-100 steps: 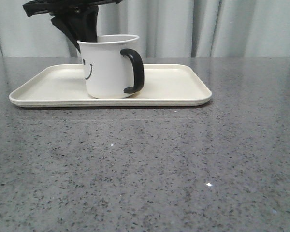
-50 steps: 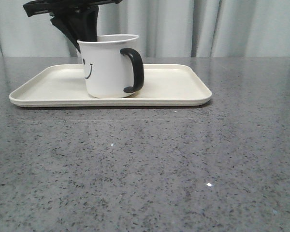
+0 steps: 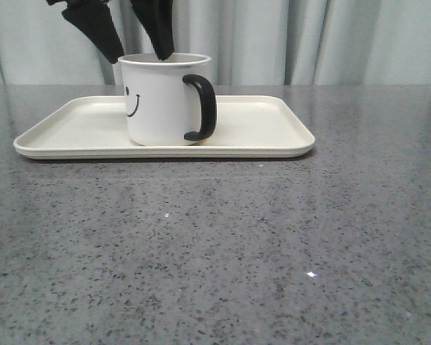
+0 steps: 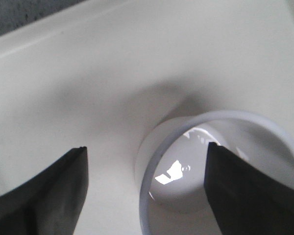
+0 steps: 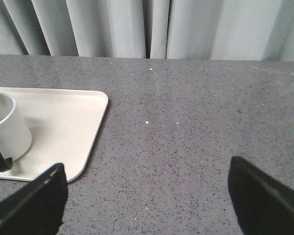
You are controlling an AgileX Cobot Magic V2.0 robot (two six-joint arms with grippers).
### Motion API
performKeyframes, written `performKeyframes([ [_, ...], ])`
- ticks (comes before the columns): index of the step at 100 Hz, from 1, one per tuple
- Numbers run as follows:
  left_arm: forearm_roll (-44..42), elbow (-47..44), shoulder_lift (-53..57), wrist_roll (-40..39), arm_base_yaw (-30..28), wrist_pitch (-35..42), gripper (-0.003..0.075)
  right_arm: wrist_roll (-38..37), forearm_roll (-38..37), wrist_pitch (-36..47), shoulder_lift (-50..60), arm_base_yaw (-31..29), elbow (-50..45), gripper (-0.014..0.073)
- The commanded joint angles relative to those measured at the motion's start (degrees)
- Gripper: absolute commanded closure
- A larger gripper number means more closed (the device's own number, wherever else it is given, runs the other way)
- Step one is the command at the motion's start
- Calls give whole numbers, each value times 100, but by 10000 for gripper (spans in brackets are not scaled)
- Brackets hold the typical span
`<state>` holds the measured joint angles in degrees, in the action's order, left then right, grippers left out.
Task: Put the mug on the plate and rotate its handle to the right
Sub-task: 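Set the mug down on the tray and open the left gripper, then raise the left gripper away from the mug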
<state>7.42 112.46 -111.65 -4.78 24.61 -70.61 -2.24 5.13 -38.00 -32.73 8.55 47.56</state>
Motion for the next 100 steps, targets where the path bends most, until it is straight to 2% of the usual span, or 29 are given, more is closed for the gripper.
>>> performKeyframes([
  [1,-15,248,476,4,40,350,226,38,-13,479,-85,-31,178,-63],
  [32,-367,194,1129,4,-107,575,226,38,-13,473,-85,-31,178,-63],
  [49,-393,-344,1671,4,-308,907,226,38,-13,473,-85,-31,178,-63],
  [63,-393,-1311,2328,4,-602,1413,226,38,-13,473,-85,-31,178,-63],
  [100,-372,-4546,4601,4,-1343,2551,226,38,-13,566,-85,-31,178,-63],
])
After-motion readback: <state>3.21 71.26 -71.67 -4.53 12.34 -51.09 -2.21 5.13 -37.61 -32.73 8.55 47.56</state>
